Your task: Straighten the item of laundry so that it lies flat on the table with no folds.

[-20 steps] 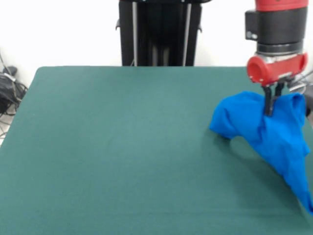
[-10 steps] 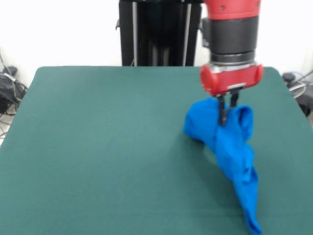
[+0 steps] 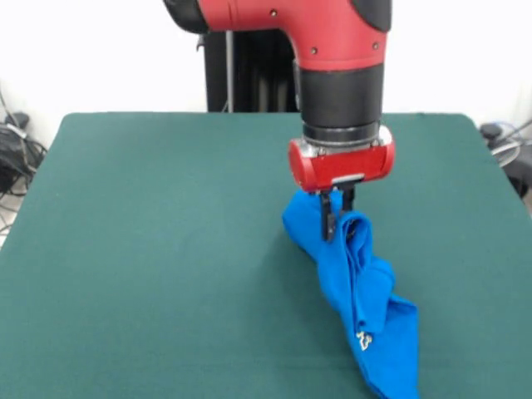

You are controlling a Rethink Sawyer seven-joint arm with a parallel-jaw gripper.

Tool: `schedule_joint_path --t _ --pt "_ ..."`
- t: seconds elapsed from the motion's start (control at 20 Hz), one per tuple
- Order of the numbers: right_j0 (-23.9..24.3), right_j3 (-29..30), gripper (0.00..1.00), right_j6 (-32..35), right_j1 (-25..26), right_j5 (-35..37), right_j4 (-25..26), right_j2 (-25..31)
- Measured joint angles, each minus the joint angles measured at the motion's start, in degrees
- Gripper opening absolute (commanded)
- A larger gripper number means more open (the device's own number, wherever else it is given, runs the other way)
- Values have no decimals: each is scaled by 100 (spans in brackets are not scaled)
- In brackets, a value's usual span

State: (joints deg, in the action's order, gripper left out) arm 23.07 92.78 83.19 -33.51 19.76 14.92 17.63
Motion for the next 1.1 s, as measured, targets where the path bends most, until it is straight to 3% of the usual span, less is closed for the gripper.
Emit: schedule_joint_path --t 0.15,0.2,1.1 --pt "-33 -148 0 0 84 101 0 -1" --pt "-46 -199 100 0 113 136 0 -1" --pt "-105 -378 100 0 168 242 1 0"
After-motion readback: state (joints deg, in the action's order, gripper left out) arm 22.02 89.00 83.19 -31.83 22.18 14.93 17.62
